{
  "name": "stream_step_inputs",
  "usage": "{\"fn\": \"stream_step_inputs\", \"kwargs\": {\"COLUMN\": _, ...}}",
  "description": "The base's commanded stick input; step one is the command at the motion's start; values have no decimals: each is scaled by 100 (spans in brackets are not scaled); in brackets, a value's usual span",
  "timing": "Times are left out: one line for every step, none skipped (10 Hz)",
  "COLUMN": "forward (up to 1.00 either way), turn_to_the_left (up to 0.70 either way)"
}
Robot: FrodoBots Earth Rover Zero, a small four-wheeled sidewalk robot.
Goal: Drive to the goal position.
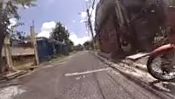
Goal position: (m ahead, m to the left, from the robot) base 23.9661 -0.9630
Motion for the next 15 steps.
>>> {"fn": "stream_step_inputs", "kwargs": {"forward": 70, "turn_to_the_left": 0}}
{"fn": "stream_step_inputs", "kwargs": {"forward": 70, "turn_to_the_left": 0}}
{"fn": "stream_step_inputs", "kwargs": {"forward": 70, "turn_to_the_left": 0}}
{"fn": "stream_step_inputs", "kwargs": {"forward": 70, "turn_to_the_left": 0}}
{"fn": "stream_step_inputs", "kwargs": {"forward": 70, "turn_to_the_left": 0}}
{"fn": "stream_step_inputs", "kwargs": {"forward": 70, "turn_to_the_left": 0}}
{"fn": "stream_step_inputs", "kwargs": {"forward": 70, "turn_to_the_left": 0}}
{"fn": "stream_step_inputs", "kwargs": {"forward": 70, "turn_to_the_left": 0}}
{"fn": "stream_step_inputs", "kwargs": {"forward": 70, "turn_to_the_left": 0}}
{"fn": "stream_step_inputs", "kwargs": {"forward": 70, "turn_to_the_left": 0}}
{"fn": "stream_step_inputs", "kwargs": {"forward": 70, "turn_to_the_left": 0}}
{"fn": "stream_step_inputs", "kwargs": {"forward": 70, "turn_to_the_left": 0}}
{"fn": "stream_step_inputs", "kwargs": {"forward": 70, "turn_to_the_left": 0}}
{"fn": "stream_step_inputs", "kwargs": {"forward": 70, "turn_to_the_left": 0}}
{"fn": "stream_step_inputs", "kwargs": {"forward": 70, "turn_to_the_left": 0}}
